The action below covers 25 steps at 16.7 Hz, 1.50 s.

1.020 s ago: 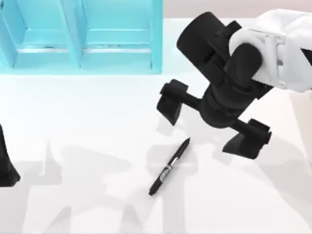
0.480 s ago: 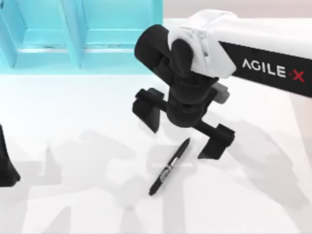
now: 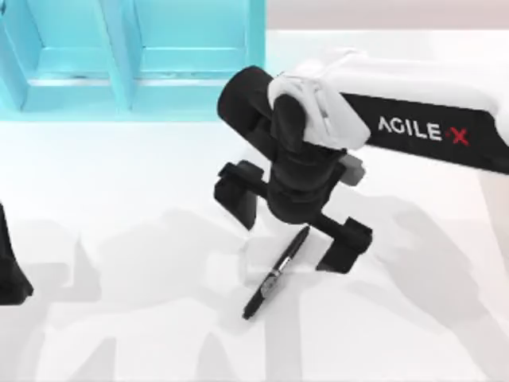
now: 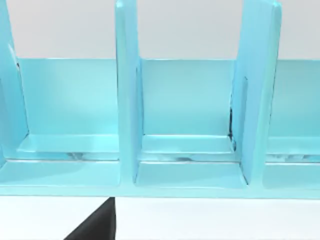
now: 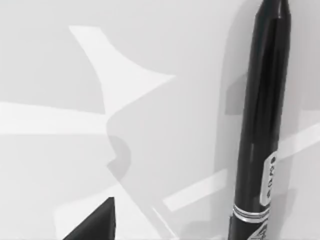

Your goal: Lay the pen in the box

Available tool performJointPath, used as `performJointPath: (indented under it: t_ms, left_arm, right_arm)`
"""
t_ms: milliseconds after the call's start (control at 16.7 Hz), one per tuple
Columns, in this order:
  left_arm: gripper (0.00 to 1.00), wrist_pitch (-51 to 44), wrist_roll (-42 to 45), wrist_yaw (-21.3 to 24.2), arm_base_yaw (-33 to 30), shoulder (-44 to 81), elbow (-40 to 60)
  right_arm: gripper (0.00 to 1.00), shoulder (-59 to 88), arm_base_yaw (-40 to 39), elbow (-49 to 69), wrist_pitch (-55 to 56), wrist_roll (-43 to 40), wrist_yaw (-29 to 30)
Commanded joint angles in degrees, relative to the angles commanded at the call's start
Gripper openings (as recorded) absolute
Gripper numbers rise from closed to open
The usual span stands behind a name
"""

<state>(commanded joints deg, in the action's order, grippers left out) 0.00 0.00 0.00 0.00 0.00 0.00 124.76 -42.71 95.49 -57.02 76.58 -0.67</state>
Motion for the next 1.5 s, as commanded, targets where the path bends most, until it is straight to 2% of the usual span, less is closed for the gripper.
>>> performJointPath:
  t_ms: [300,600,1380,1500]
  left_arm:
    - [1.00,0.0,0.0,0.0,0.0,0.0,0.0]
    - [1.00,0.0,0.0,0.0,0.0,0.0,0.0]
    - [1.00,0.0,0.0,0.0,0.0,0.0,0.0]
    - [1.00,0.0,0.0,0.0,0.0,0.0,0.0]
  right_arm:
    - [1.00,5.1,-0.3,-5.6,10.9,0.4,0.1]
    - [1.00,5.6,-0.3,-6.1,11.8,0.4,0.1]
    - [0.02,5.6,-0.3,-6.1,11.8,0.4,0.1]
    - [0.00,5.6,-0.3,-6.1,11.8,0.4,0.1]
